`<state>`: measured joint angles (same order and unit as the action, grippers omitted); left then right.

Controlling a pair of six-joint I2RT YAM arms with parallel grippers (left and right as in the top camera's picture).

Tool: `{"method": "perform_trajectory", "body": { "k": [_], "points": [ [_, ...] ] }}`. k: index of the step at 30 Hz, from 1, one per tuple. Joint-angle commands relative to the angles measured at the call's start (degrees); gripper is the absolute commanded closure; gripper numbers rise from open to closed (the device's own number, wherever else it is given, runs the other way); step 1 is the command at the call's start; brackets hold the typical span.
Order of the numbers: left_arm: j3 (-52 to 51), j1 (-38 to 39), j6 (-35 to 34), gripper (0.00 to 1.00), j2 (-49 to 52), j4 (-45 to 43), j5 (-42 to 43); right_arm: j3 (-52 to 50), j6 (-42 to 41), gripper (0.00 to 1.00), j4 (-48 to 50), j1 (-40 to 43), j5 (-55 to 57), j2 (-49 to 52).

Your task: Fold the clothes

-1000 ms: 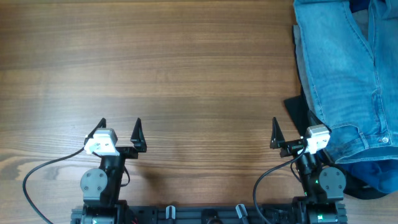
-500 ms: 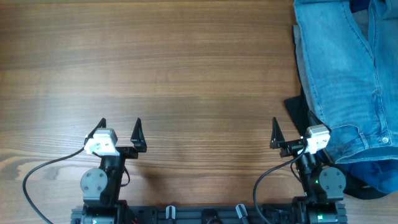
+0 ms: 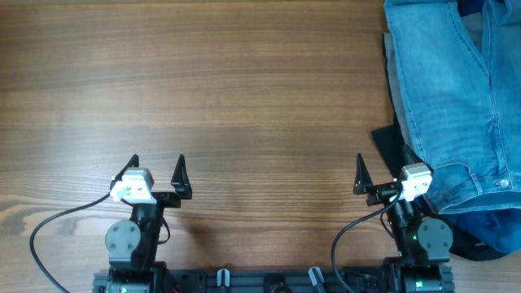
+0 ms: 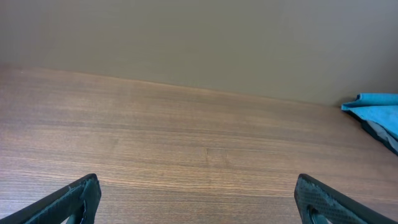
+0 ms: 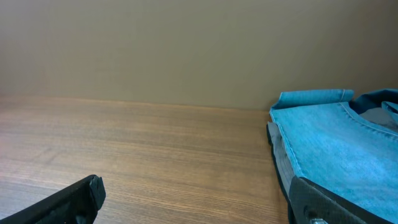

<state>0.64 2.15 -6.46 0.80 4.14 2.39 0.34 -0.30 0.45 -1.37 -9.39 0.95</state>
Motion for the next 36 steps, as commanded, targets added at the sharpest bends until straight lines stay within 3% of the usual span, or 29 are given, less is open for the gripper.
{"method": "perform_trajectory", "body": {
  "k": [1,26,36],
  "points": [
    [-0.31,0.26,0.90,0.00,-0.42,0.22,-0.46,-0.04,0.17,0.00,0.35,-0.28,-0.76,0.13],
    [-0.31,0.26,0.59,0.00,-0.42,-1.79,-0.13,-0.02,0.15,0.00,0.35,-0.28,-0.94,0.24],
    [1.36,0.24,-9.44,0.00,3.32,-1.25,-0.11,4.24,-3.32,0.00,-4.20,-0.28,0.96,2.01]
  ]
}}
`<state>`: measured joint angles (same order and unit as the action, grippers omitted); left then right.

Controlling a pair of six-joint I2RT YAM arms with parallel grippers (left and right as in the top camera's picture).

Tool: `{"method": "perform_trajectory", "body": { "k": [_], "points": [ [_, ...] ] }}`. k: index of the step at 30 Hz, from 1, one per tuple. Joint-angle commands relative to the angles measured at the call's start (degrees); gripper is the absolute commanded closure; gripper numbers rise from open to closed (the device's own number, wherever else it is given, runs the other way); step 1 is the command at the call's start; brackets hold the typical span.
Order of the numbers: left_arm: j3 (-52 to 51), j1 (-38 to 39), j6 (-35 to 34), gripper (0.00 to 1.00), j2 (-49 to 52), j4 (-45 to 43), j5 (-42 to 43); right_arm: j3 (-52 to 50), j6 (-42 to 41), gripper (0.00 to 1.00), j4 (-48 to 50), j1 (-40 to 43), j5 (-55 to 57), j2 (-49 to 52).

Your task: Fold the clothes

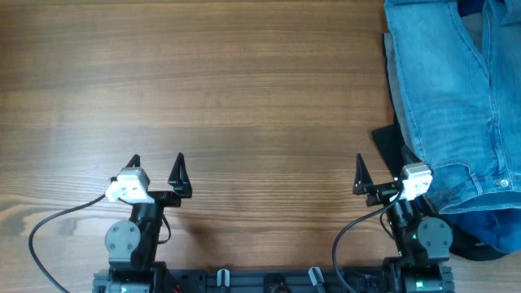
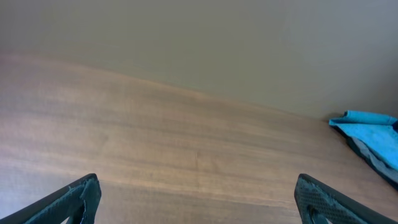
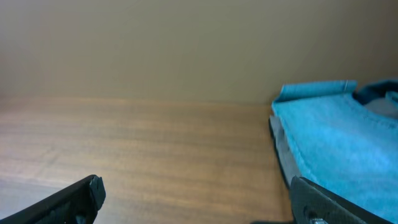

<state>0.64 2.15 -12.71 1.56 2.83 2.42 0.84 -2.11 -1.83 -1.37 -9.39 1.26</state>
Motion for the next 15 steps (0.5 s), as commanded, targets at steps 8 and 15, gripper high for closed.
{"method": "perform_trajectory", "body": {
  "k": [8,15],
  "points": [
    [15.80,0.24,-3.19,0.00,23.15,8.26,-0.15,15.08,-2.67,0.00,-8.90,-0.28,2.75,18.51],
    [32.33,0.24,-3.19,0.00,43.10,19.67,1.88,30.69,-3.80,0.00,-20.44,-0.28,2.78,39.63]
  ]
}}
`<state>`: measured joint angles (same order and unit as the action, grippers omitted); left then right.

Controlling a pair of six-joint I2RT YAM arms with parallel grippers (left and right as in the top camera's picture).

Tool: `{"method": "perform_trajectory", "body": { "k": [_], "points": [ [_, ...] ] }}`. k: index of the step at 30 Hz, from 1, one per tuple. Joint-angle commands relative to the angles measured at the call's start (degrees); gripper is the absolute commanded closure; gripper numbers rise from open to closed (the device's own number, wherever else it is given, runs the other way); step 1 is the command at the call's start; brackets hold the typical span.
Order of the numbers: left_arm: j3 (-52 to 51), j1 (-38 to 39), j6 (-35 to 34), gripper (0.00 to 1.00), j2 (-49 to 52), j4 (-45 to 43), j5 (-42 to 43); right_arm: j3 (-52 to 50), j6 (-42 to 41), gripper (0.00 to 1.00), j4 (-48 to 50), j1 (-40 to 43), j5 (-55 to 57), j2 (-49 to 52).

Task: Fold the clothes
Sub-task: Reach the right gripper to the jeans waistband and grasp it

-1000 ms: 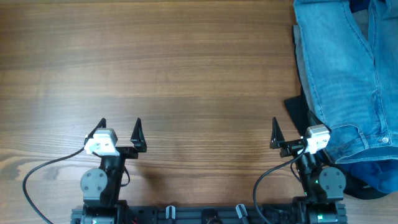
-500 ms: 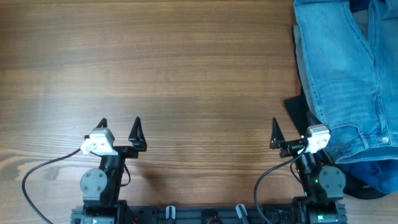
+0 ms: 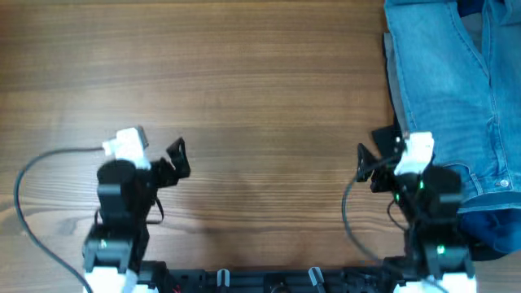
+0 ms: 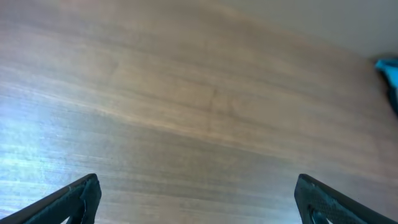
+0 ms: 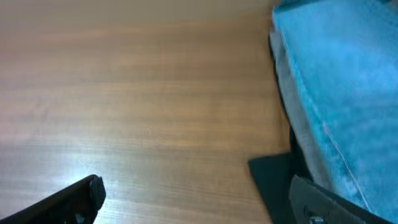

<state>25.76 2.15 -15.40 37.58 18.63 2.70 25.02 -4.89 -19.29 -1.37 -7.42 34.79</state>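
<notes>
Blue jeans (image 3: 456, 89) lie on top of a pile of clothes at the table's right edge, with a grey garment (image 3: 389, 61) and a black one (image 3: 386, 137) showing under them. My right gripper (image 3: 378, 163) is open just left of the pile's near corner; its wrist view shows the jeans (image 5: 348, 81) and the black cloth (image 5: 273, 186) between its wide jaws (image 5: 196, 199). My left gripper (image 3: 159, 155) is open over bare wood at the left (image 4: 199, 199). A sliver of blue cloth (image 4: 390, 68) shows at the far right of its view.
The wooden table (image 3: 244, 81) spreads out left of the pile. Both arm bases and their cables (image 3: 49, 220) stand along the near edge.
Both arms have come forward from their bases and tipped down, so the wrist cameras look at the tabletop instead of the far wall. Both grippers remain open.
Both arms stood low at the near edge with grippers open and cameras level. Then the left wrist had tilted slightly. Now both arms reach further over the table, the right one next to the clothes pile.
</notes>
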Motion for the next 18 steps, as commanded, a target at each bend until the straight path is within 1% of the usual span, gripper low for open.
{"method": "perform_trajectory", "body": {
  "k": [1,5,7,9,10,11,14,15,18],
  "points": [
    [9.49,0.24,-0.50,0.00,9.42,6.14,1.77,10.03,0.20,0.00,-6.12,-0.26,0.81,10.21],
    [12.68,0.24,-0.50,0.00,12.09,9.73,2.99,22.53,3.96,0.00,-18.73,-0.26,1.66,22.93],
    [12.68,0.24,-0.50,0.00,11.98,9.73,3.30,26.60,4.66,0.00,-20.44,-0.28,0.52,27.65],
    [12.68,0.24,-0.50,0.00,11.91,9.68,3.26,28.44,4.74,0.00,-20.44,-0.26,-0.24,31.26],
    [12.68,0.24,-0.50,0.00,11.91,9.68,3.26,28.46,4.68,0.00,-20.17,-0.24,1.86,32.20],
    [12.68,0.24,-0.50,0.00,11.93,9.70,3.26,28.46,2.73,0.00,-20.17,0.28,8.17,33.62],
    [12.68,0.24,-0.50,0.00,11.91,9.70,3.26,28.44,-7.48,0.00,-21.14,2.56,24.33,36.68],
    [12.68,0.24,-0.50,0.00,11.91,9.70,3.26,28.44,-9.70,0.00,-21.31,3.61,27.71,37.75],
    [12.68,0.26,-0.50,0.00,11.93,9.70,3.28,28.35,-10.38,0.01,-20.81,7.32,28.37,42.23]
  ]
}}
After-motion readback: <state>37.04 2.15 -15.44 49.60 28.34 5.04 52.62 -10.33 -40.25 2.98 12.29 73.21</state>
